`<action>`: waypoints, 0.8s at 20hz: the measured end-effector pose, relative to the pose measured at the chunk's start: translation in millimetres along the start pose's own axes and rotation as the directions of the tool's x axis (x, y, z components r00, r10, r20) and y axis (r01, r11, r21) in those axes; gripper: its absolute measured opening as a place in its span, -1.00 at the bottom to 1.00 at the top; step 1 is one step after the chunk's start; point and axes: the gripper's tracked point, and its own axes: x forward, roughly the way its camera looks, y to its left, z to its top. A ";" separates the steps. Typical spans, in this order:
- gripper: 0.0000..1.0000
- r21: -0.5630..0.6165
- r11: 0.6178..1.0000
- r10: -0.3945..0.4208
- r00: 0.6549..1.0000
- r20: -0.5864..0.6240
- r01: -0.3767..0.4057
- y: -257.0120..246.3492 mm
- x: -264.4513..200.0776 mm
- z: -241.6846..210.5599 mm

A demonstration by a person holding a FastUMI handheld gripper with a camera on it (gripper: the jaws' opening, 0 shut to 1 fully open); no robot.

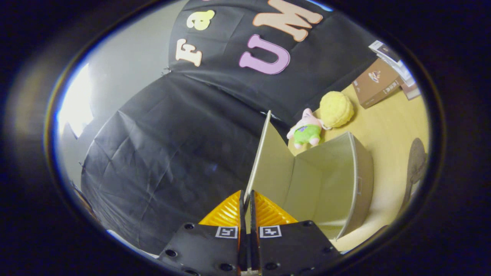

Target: Open the storage box then place both shoes into the box .Put the left shoe in first, then the right shoe, with the right side of both shoes facing outward in a uniform manner.

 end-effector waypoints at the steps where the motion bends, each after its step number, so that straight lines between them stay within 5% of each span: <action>1: -0.86 -0.023 1.000 0.006 1.000 -0.011 -0.006 5.6 6.1 -2.9; 16: -0.86 -0.183 0.983 -0.004 0.997 -0.080 -0.011 70.5 93.7 -51.9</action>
